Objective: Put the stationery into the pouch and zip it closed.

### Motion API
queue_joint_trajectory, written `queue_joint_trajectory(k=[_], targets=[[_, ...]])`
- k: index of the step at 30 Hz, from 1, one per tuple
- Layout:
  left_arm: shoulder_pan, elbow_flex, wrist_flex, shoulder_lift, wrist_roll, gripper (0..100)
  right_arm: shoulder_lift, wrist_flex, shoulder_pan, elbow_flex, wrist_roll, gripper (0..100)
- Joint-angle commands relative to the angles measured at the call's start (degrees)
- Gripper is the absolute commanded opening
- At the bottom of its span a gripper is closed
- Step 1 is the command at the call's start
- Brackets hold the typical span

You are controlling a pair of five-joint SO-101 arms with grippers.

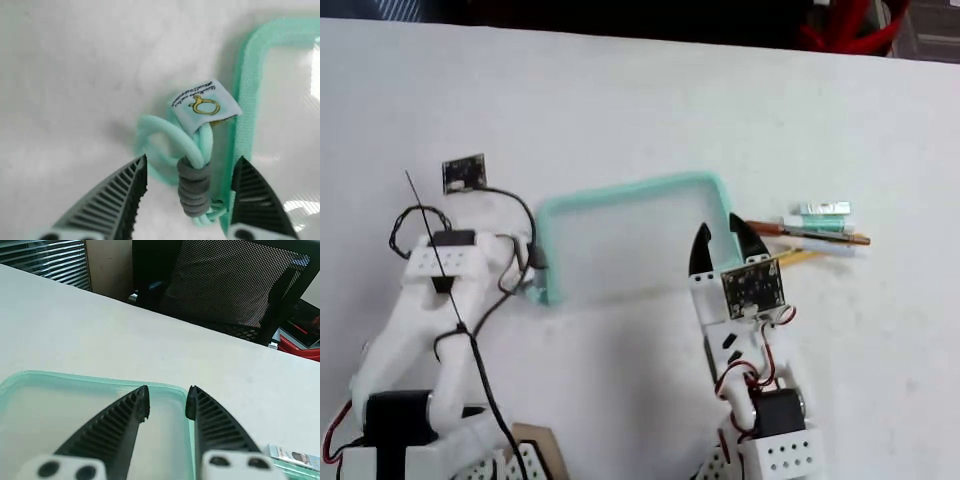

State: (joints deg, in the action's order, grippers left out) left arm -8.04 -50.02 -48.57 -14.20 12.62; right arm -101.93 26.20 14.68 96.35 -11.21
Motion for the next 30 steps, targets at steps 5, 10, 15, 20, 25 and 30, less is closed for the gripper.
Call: queue_joint_trajectory(k=[5,10,15,20,25,30], targets=[[0.3,-0.1,3.5,0.2,0.4,15,-0.2,0.2,0.4,0.5,-0.1,13.0],[1.9,-0.1,3.5,-0.1,0.4,15,-0.2,0.2,0.4,0.5,-0.1,13.0],[2.0,4.0,1.2,-0.2,0.4,12,0.0,0.2,0.4,0.5,-0.1,13.0],[2.0,13.5,-6.1,-0.3,0.4,6,0.1,0.2,0.1,0.5,-0.1,13.0],[3.5,23.6,-16.0,-0.3,-0.3,6,0.1,0.3,0.1,0.5,-0.1,13.0],[7.6,36.8,-28.3,-0.3,-4.4,6,0.1,1.4,0.5,0.5,-0.1,13.0]])
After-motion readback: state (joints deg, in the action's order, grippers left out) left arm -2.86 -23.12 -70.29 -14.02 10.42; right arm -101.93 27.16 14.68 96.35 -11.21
